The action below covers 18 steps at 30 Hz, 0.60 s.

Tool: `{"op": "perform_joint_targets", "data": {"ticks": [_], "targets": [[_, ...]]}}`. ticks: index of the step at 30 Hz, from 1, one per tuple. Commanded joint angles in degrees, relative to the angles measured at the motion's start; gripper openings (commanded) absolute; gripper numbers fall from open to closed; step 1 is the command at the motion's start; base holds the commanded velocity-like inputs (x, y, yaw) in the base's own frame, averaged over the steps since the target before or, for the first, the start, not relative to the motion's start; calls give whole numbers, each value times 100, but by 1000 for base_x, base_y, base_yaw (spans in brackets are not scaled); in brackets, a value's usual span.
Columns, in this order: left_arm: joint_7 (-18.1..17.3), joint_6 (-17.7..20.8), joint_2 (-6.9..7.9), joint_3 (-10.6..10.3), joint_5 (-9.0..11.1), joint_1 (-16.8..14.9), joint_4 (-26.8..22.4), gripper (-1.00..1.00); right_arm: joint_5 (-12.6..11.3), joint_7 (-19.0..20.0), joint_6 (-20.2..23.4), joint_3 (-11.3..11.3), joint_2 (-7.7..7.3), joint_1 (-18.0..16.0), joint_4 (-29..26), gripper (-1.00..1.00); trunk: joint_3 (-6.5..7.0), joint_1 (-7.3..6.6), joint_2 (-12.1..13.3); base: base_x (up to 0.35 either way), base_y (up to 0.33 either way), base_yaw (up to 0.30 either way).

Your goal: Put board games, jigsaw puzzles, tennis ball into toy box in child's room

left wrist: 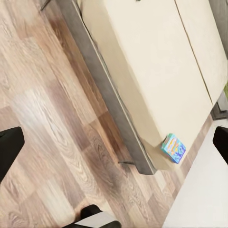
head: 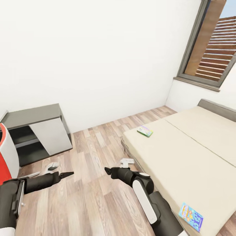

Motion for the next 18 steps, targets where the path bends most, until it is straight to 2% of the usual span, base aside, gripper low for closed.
{"op": "perform_joint_targets", "data": {"ticks": [1, 18], "targets": [[-58, 49, -2, 11, -55, -6, -5, 100, -58, -50, 20, 5, 1, -6, -4, 100, -8, 6, -11, 234, 138, -274], [-58, 49, 1, 11, -56, -6, -4, 100, -58, -43, -47, 7, 1, -7, 34, 100, 95, 6, -11, 215, 101, -239]]}}
